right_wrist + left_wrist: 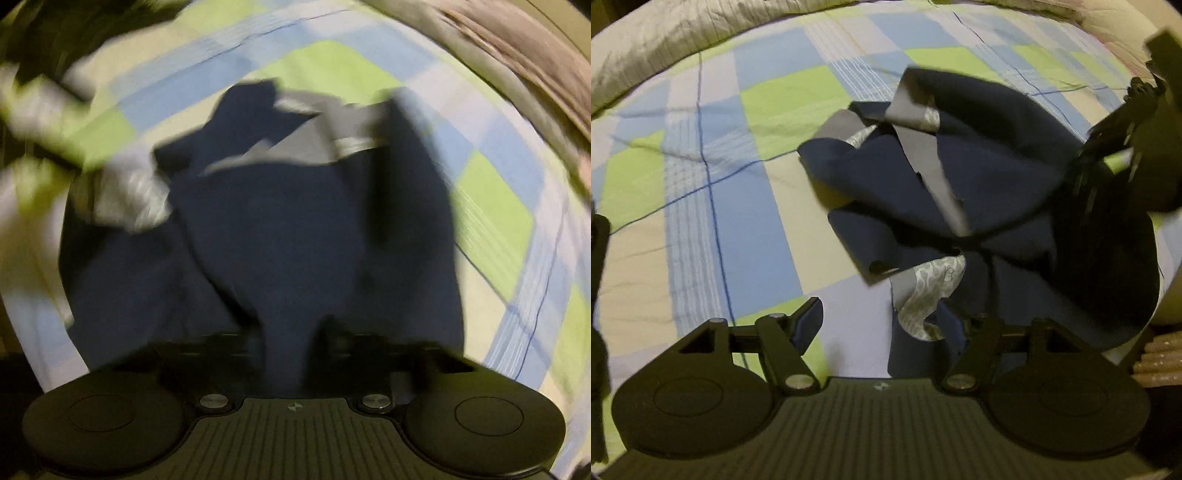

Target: Fold clothes

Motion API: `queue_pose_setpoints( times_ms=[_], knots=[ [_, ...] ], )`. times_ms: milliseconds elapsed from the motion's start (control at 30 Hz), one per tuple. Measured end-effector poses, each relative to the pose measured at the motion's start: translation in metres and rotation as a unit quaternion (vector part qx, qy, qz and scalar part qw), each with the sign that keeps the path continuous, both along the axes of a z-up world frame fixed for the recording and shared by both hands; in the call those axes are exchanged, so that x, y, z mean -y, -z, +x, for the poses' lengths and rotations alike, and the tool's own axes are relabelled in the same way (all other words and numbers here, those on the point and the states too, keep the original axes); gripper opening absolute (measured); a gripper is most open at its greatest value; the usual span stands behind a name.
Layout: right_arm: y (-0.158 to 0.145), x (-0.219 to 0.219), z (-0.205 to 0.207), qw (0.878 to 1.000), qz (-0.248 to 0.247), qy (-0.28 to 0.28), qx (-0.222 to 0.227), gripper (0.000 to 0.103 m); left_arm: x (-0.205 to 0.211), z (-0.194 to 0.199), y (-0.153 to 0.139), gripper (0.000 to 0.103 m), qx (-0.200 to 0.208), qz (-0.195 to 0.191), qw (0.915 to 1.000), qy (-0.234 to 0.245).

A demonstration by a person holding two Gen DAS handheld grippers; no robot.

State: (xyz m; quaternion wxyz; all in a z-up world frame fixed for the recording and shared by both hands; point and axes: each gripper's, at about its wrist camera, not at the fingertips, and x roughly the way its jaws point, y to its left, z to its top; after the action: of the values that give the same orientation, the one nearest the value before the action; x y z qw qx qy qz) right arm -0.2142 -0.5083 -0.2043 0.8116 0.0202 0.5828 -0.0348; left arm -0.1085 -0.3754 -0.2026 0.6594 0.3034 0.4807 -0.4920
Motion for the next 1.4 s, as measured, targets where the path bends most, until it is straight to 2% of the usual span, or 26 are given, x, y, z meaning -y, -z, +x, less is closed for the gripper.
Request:
queue_pose_setpoints(
  times_ms=[100,167,233,300,367,433,500,567,600,667,700,733,800,833,900,967,1000,1067,1100,1133,1167,1200,1233,1267,1300,1400],
  knots=[
    [-0.042,0.04,-0.024,0.991,0.023,0.117,0.058,0.003,0.002,0.01,-0.002,0.064,-0.012,-0.01,0.9999,-0.002],
    [-0.071,0.062,-0.054,0.979,-0.005,0.188,0.085,0.003,0.004,0.015,-0.005,0.064,-0.024,-0.02,0.9995,-0.009],
    [-0.09,0.083,-0.097,0.959,-0.042,0.266,0.089,0.003,0.007,0.016,-0.006,0.064,-0.034,-0.027,0.999,-0.012],
    [-0.096,0.098,-0.143,0.936,-0.063,0.34,0.071,0.003,0.01,0.012,-0.004,0.064,-0.043,-0.029,0.9986,-0.009],
    [-0.089,0.103,-0.183,0.912,-0.067,0.404,0.032,0.003,0.013,0.007,0.001,0.064,-0.052,-0.027,0.9983,-0.005],
    [-0.078,0.104,-0.216,0.885,-0.06,0.461,-0.01,0.003,0.014,-0.001,0.008,0.064,-0.062,-0.017,0.9979,-0.006],
    [-0.064,0.105,-0.24,0.854,-0.031,0.516,-0.059,0.004,0.013,-0.008,0.016,0.064,-0.077,-0.005,0.9969,-0.013],
    [-0.058,0.096,-0.235,0.854,-0.033,0.512,-0.084,0.005,0.011,-0.015,0.023,0.064,-0.091,0.005,0.9955,-0.023],
    [-0.055,0.091,-0.232,0.855,-0.035,0.509,-0.096,0.011,0.01,-0.018,0.026,0.064,-0.098,0.008,0.9947,-0.03],
    [-0.06,0.07,-0.205,0.899,-0.055,0.429,-0.07,0.02,0.006,-0.025,0.032,0.064,-0.11,0.012,0.9929,-0.043],
    [-0.062,0.06,-0.191,0.917,-0.058,0.391,-0.05,0.034,0.004,-0.028,0.035,0.064,-0.116,0.015,0.9919,-0.05],
    [-0.064,0.054,-0.176,0.936,-0.049,0.348,-0.02,0.053,0.002,-0.031,0.038,0.064,-0.122,0.017,0.9908,-0.057],
    [-0.06,0.049,-0.14,0.967,-0.017,0.254,0.028,0.07,0.0,-0.037,0.045,0.064,-0.132,0.021,0.9884,-0.072],
    [-0.055,0.047,-0.117,0.98,0.001,0.196,0.042,0.07,-0.001,-0.04,0.049,0.064,-0.134,0.022,0.9876,-0.079],
    [-0.038,0.041,-0.074,0.995,0.011,0.082,0.053,0.07,-0.002,-0.046,0.055,0.064,-0.134,0.025,0.9862,-0.094],
    [-0.018,0.037,-0.035,0.998,0.017,-0.039,0.055,0.07,-0.005,-0.053,0.06,0.064,-0.133,0.024,0.9842,-0.114],
    [-0.005,0.035,-0.017,0.994,0.012,-0.092,0.05,0.07,-0.007,-0.057,0.062,0.063,-0.135,0.023,0.9828,-0.124],
    [0.023,0.038,0.015,0.98,0.001,-0.195,0.033,0.07,-0.01,-0.063,0.066,0.054,-0.142,0.02,0.9795,-0.141],
    [0.038,0.038,0.029,0.971,-0.007,-0.238,0.014,0.07,-0.01,-0.067,0.068,0.036,-0.148,0.017,0.9779,-0.147],
    [0.053,0.037,0.042,0.96,-0.015,-0.28,-0.005,0.07,-0.009,-0.071,0.069,0.007,-0.149,0.015,0.9774,-0.15],
    [0.068,0.036,0.051,0.949,-0.015,-0.312,-0.033,0.07,-0.008,-0.076,0.069,0.001,-0.146,0.014,0.9776,-0.151],
    [0.08,0.038,0.057,0.944,-0.001,-0.325,-0.063,0.069,-0.007,-0.079,0.066,0.001,-0.14,0.009,0.9781,-0.153],
    [0.083,0.045,0.062,0.945,0.02,-0.317,-0.081,0.055,-0.007,-0.08,0.059,0.0,-0.131,0.0,0.9786,-0.159],
    [0.08,0.05,0.065,0.948,0.043,-0.305,-0.086,0.034,-0.008,-0.08,0.051,0.0,-0.119,-0.01,0.9787,-0.167],
    [0.074,0.054,0.064,0.95,0.061,-0.293,-0.085,0.008,-0.009,-0.075,0.039,0.0,-0.11,-0.022,0.9778,-0.177],
    [0.034,0.068,0.041,0.965,0.077,-0.25,-0.034,0.008,-0.009,-0.05,-0.005,0.001,-0.081,-0.062,0.9749,-0.198]
  ],
)
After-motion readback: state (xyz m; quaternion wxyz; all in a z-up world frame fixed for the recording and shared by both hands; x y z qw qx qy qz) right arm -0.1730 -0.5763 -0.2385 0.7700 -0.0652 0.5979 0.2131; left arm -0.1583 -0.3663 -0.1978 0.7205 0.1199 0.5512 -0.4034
